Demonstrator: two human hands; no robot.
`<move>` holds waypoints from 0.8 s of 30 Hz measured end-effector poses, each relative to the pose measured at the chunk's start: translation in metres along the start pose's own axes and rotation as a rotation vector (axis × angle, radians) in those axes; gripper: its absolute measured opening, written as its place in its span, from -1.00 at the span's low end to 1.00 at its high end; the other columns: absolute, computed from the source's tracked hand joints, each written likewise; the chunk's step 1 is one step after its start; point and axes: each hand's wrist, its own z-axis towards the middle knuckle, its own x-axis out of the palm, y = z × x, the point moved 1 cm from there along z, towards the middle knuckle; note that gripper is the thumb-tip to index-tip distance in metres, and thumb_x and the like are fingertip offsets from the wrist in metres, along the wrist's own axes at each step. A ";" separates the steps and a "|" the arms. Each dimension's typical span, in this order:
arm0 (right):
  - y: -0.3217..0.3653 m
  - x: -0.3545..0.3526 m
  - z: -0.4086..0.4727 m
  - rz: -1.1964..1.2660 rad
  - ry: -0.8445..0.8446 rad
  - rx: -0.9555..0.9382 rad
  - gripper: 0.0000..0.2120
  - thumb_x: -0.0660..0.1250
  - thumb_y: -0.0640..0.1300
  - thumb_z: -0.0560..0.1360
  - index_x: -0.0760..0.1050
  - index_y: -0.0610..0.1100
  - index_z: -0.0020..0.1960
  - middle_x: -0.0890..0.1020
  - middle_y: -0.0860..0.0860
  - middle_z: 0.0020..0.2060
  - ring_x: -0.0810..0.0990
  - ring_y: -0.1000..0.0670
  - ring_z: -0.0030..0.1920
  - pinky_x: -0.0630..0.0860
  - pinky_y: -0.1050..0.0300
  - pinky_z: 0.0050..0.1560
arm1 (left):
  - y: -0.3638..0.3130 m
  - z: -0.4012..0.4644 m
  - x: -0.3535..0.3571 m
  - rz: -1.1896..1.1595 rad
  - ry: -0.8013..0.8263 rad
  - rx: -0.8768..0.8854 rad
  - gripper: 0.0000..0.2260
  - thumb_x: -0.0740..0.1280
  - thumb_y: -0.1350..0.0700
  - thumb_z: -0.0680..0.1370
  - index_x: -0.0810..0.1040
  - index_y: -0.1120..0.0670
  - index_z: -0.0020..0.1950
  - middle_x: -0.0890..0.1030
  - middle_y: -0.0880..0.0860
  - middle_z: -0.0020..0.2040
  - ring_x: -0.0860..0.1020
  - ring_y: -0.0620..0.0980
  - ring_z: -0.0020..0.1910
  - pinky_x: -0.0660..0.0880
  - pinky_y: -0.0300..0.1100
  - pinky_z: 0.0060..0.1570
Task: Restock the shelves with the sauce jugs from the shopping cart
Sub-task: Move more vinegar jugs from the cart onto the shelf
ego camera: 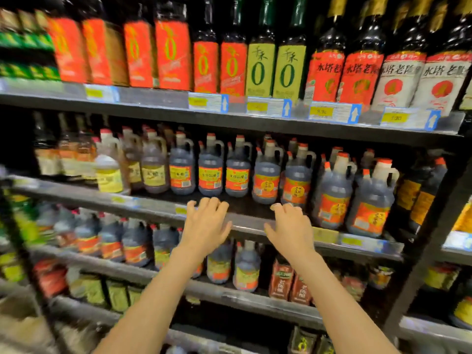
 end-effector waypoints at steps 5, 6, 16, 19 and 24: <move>0.129 0.007 -0.010 0.071 0.026 -0.207 -0.57 0.20 0.06 0.54 0.30 -0.13 0.33 0.45 -0.10 0.16 0.42 -0.14 0.19 0.42 0.03 0.09 | 0.105 -0.079 -0.051 0.151 0.033 -0.140 -0.67 0.53 0.01 0.27 0.58 0.13 -0.07 0.59 0.10 -0.20 0.58 0.15 -0.21 0.51 0.08 -0.22; 0.156 0.010 -0.013 0.093 0.037 -0.248 -0.57 0.20 0.07 0.54 0.31 -0.14 0.32 0.46 -0.10 0.16 0.42 -0.15 0.19 0.42 0.02 0.09 | 0.125 -0.096 -0.061 0.182 0.039 -0.173 -0.67 0.53 0.00 0.27 0.58 0.13 -0.08 0.58 0.09 -0.21 0.58 0.15 -0.22 0.51 0.07 -0.22; 0.418 0.041 -0.047 0.319 0.132 -0.681 -0.60 0.20 0.11 0.54 0.34 -0.13 0.26 0.48 -0.09 0.14 0.45 -0.15 0.19 0.43 0.02 0.05 | 0.304 -0.264 -0.149 0.393 0.179 -0.619 -0.68 0.49 0.00 0.33 0.58 0.13 -0.02 0.60 0.10 -0.14 0.58 0.15 -0.16 0.51 0.04 -0.24; 0.490 0.054 -0.053 0.372 0.162 -0.803 -0.59 0.18 0.11 0.54 0.32 -0.11 0.28 0.47 -0.08 0.14 0.44 -0.14 0.19 0.43 0.02 0.07 | 0.349 -0.306 -0.167 0.418 0.169 -0.737 -0.70 0.32 0.01 0.48 0.54 0.15 0.12 0.57 0.13 0.02 0.55 0.19 0.02 0.46 0.06 -0.07; 0.605 0.078 -0.055 0.427 0.217 -0.951 -0.58 0.17 0.10 0.55 0.31 -0.11 0.31 0.47 -0.07 0.19 0.44 -0.12 0.21 0.43 0.03 0.12 | 0.425 -0.360 -0.187 0.515 0.198 -0.923 -0.64 0.20 -0.03 0.55 0.39 0.10 0.30 0.47 0.09 0.19 0.43 0.15 0.19 0.33 0.00 0.13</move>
